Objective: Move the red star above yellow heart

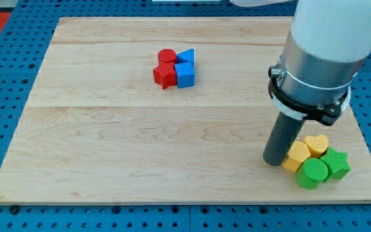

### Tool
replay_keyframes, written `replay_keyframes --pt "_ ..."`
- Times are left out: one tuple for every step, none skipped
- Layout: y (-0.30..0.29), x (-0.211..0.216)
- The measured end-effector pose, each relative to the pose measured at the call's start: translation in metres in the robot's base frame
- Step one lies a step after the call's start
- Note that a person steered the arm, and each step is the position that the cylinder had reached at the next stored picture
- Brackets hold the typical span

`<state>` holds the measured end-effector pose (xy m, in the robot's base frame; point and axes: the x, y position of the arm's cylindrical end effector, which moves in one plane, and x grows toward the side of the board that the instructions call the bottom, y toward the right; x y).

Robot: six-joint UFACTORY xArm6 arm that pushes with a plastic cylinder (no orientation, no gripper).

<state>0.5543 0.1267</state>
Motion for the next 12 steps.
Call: replay_keyframes --pt "-0.070 -0.010" --pt "-0.098 -0.066" --pt "-0.141 -0.088" --pt "-0.192 -0.101" --pt "-0.234 -0.125" --pt "-0.242 -0.154" --pt "-0.216 -0.165" --pt "-0.193 -0.166" --pt "-0.194 -0.180" --pt "-0.195 -0.195" --pt "-0.186 -0.211" --pt "-0.149 -0.221"
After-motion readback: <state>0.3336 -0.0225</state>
